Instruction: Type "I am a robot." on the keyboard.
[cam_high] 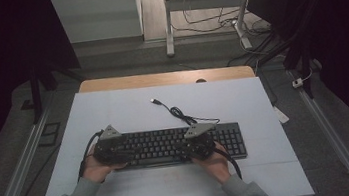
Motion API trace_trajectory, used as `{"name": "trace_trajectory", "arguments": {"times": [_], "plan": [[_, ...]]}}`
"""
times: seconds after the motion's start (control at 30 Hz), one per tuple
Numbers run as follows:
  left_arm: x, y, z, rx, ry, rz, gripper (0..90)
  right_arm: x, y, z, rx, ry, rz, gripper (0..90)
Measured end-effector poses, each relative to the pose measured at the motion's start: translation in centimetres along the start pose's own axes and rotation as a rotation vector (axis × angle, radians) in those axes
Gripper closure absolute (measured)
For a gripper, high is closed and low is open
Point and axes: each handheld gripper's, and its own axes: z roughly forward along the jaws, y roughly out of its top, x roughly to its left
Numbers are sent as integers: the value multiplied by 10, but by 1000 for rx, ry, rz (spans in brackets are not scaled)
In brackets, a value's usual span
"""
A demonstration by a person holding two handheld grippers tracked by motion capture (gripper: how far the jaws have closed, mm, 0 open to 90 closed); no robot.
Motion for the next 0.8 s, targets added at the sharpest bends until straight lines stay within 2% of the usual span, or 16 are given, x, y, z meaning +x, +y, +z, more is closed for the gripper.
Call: {"name": "trace_trajectory", "arguments": {"times": [0.4, 0.8], "plan": [[-1, 0, 2, 8, -1, 8, 249, 7, 7, 16, 17, 19, -13, 897], [-1, 0, 1, 12, 0, 14, 249, 10, 8, 33, 52, 16, -13, 896]]}}
